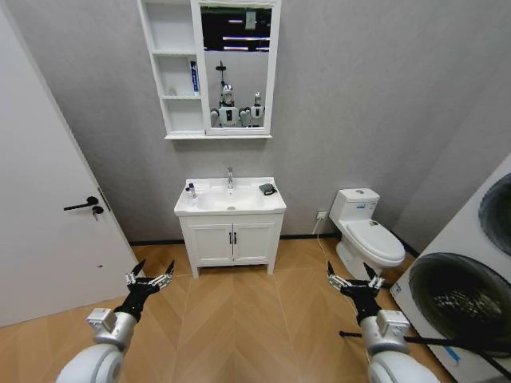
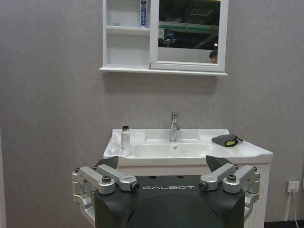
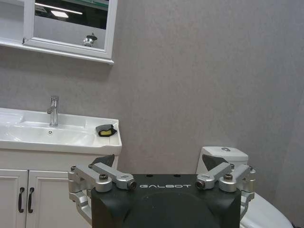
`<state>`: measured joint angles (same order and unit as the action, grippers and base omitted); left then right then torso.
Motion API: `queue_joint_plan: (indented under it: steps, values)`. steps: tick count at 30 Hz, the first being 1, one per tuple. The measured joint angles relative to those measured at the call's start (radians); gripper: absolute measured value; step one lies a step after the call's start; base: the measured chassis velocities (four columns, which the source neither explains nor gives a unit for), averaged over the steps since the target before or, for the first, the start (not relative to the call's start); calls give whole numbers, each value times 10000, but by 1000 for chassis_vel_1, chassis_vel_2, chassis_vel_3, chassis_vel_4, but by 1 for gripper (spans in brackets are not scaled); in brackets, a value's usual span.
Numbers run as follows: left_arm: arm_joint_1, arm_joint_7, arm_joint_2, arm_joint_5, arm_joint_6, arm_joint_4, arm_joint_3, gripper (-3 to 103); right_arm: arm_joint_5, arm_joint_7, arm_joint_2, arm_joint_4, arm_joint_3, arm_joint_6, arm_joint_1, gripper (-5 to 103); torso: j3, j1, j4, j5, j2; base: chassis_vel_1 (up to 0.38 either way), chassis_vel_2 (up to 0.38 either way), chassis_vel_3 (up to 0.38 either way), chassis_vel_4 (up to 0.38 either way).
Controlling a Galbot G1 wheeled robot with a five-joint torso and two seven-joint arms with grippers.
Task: Move facial cleanser and shampoo from washbasin to cabinet, then wipe washbasin with towel.
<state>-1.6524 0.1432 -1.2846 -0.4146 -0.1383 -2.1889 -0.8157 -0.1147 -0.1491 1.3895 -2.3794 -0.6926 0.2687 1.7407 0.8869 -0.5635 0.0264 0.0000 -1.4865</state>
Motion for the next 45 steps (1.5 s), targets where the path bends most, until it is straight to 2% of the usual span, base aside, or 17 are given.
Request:
queue_joint_plan:
  steps: [21,45]
  values:
    - [-120,87,-74,151,104,-3,-32,100,82,128,32,-60,-140,44,57,100,-1,1,0,0,0,0,0,0,0]
    - [-240,174,-208,280,277,-85,-106,100,150,285,125,-109,-148,-206,243,100,-2,4,1,-3,-1,-77,76,81,-76]
